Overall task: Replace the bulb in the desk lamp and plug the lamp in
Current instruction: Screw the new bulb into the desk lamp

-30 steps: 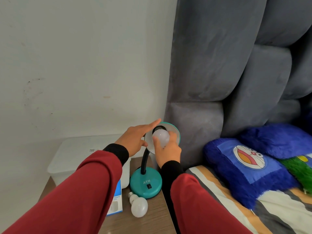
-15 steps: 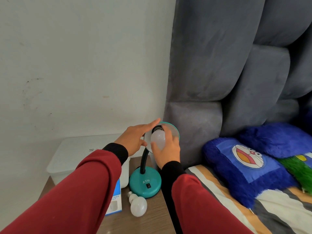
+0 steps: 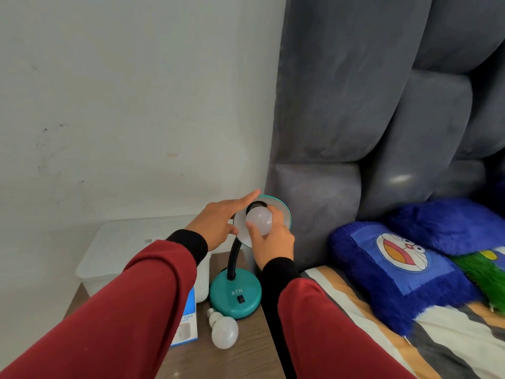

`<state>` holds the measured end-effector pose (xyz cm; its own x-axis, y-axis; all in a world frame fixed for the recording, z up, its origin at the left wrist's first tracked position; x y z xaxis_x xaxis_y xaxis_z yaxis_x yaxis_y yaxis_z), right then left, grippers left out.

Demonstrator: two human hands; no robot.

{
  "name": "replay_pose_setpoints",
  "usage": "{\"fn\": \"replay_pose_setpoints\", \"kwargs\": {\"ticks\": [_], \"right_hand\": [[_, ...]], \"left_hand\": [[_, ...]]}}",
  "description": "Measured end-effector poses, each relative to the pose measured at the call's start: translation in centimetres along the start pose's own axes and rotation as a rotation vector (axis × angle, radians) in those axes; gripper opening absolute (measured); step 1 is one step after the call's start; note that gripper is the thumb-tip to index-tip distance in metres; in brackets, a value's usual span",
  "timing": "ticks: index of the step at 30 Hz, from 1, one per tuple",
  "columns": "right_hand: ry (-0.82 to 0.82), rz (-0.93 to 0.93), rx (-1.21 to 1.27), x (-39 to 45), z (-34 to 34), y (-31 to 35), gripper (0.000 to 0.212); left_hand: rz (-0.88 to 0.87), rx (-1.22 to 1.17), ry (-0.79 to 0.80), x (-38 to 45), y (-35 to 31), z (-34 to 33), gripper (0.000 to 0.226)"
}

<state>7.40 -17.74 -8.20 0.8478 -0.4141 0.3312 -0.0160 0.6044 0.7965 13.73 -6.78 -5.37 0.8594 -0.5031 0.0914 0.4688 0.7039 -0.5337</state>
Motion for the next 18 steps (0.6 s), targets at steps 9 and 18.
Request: {"fn": "replay_pose_setpoints", "kwargs": {"ticks": [9,18], "right_hand": [[0.026,0.008,-0.008,0.17,-0.03,-0.22,0.061],[0.046,0.038,-0.048,0.34,0.42,0.39,0.061]], "left_hand": [[0.006,-0.018,0.002,-0.07,-0.01,-0.16,0.091],[0.013,-0.086,0.013,-0.07,0.11,-0.13,0.092]]}}
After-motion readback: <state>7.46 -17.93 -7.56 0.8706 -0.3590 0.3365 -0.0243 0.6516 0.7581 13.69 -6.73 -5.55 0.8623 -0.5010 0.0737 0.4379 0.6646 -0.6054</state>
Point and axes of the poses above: each hand's wrist, its own x-axis towards the middle knuckle, its own z-axis out of the back of the hand, y = z × x, the point moved 4 cm from there along x, towards the middle knuckle, and after that the axes turned 10 degrees about z, right-handed, at the moved point
